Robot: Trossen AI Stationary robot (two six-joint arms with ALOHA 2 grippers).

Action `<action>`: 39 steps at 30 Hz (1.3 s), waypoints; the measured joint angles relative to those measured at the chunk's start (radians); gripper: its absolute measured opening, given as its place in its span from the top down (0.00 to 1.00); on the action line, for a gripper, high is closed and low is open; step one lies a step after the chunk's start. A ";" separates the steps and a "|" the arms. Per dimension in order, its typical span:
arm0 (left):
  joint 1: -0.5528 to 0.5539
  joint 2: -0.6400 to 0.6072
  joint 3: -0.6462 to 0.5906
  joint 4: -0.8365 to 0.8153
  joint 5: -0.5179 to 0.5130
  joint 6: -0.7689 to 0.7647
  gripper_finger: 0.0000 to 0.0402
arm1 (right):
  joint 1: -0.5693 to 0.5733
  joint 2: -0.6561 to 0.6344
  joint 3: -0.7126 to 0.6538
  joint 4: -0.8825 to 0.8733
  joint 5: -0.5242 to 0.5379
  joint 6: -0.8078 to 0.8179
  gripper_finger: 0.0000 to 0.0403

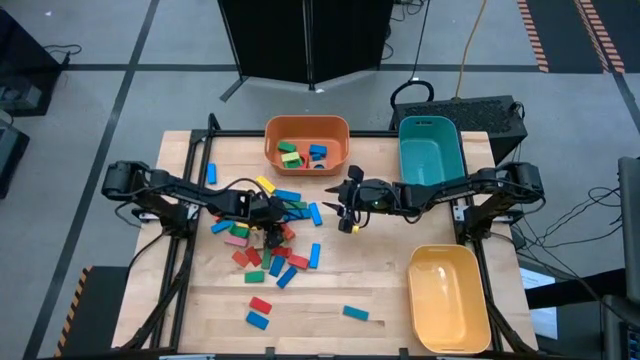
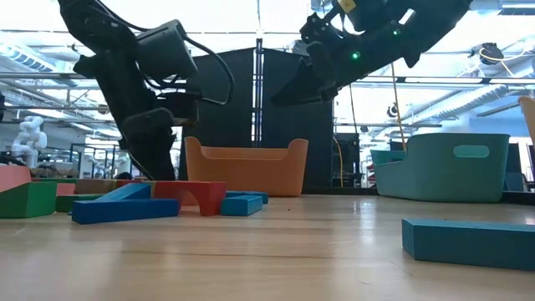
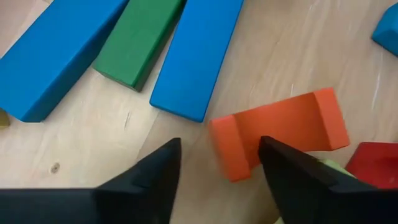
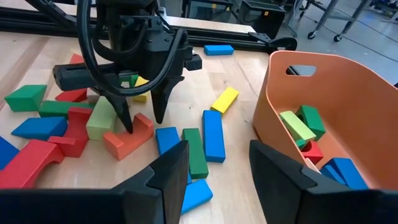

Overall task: Sort blocks by size
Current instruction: Put the orange arch block into the orange bin

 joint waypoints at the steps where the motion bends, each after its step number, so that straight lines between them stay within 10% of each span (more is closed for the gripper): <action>1: 0.000 0.000 0.000 0.000 0.000 0.000 0.51 | 0.001 0.000 0.000 0.000 0.000 0.000 0.61; 12: 0.001 -0.002 0.008 -0.002 -0.006 0.007 0.87 | 0.004 0.000 0.000 -0.006 -0.001 0.022 0.61; 39: 0.136 -0.205 0.060 -0.061 0.007 0.146 0.88 | 0.004 0.000 0.000 -0.016 -0.002 0.022 0.61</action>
